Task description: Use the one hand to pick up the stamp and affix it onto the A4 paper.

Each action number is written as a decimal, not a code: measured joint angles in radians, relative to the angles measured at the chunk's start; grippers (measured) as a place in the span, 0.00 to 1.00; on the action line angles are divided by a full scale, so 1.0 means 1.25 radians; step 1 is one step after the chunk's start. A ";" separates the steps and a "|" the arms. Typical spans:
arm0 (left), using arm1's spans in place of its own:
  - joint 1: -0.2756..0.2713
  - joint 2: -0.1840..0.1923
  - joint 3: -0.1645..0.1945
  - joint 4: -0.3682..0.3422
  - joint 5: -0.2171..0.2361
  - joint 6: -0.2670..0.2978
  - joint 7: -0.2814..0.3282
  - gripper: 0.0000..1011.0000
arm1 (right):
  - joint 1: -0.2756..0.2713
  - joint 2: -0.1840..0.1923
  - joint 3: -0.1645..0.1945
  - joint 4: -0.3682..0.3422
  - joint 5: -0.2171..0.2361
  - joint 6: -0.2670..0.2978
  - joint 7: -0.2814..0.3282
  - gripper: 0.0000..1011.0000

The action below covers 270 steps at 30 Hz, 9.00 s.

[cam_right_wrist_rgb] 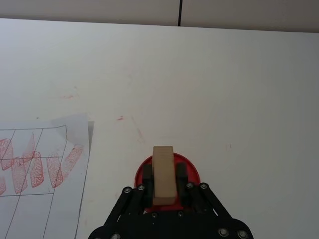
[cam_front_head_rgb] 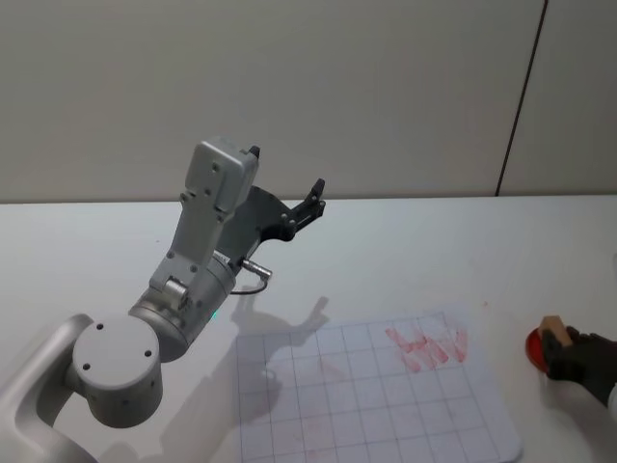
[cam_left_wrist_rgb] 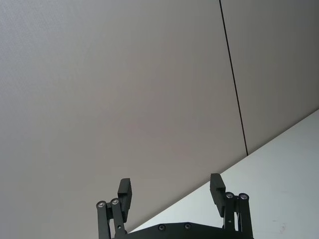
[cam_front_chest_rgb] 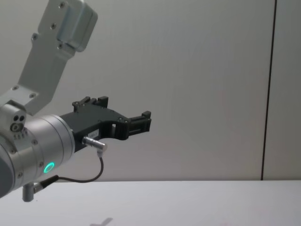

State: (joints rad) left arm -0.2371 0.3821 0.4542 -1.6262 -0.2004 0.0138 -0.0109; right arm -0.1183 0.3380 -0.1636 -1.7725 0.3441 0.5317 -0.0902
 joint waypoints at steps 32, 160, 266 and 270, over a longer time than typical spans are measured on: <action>0.000 0.000 0.000 0.000 0.000 0.000 0.000 0.99 | -0.004 -0.015 0.022 0.026 0.044 0.011 0.000 0.22; 0.000 0.000 0.000 0.000 0.000 0.000 0.000 0.99 | 0.028 -0.063 -0.095 -0.007 -0.203 0.127 0.223 0.22; 0.000 0.000 0.000 0.000 0.000 0.000 0.000 0.99 | 0.004 -0.034 0.049 -0.052 -0.177 -0.033 0.084 0.99; 0.000 0.000 0.000 0.000 0.000 0.000 0.000 0.99 | -0.006 -0.029 0.051 -0.066 -0.193 -0.079 0.083 0.99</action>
State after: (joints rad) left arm -0.2371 0.3821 0.4542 -1.6262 -0.2004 0.0139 -0.0109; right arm -0.1261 0.3022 -0.0993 -1.8555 0.1025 0.4335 0.0136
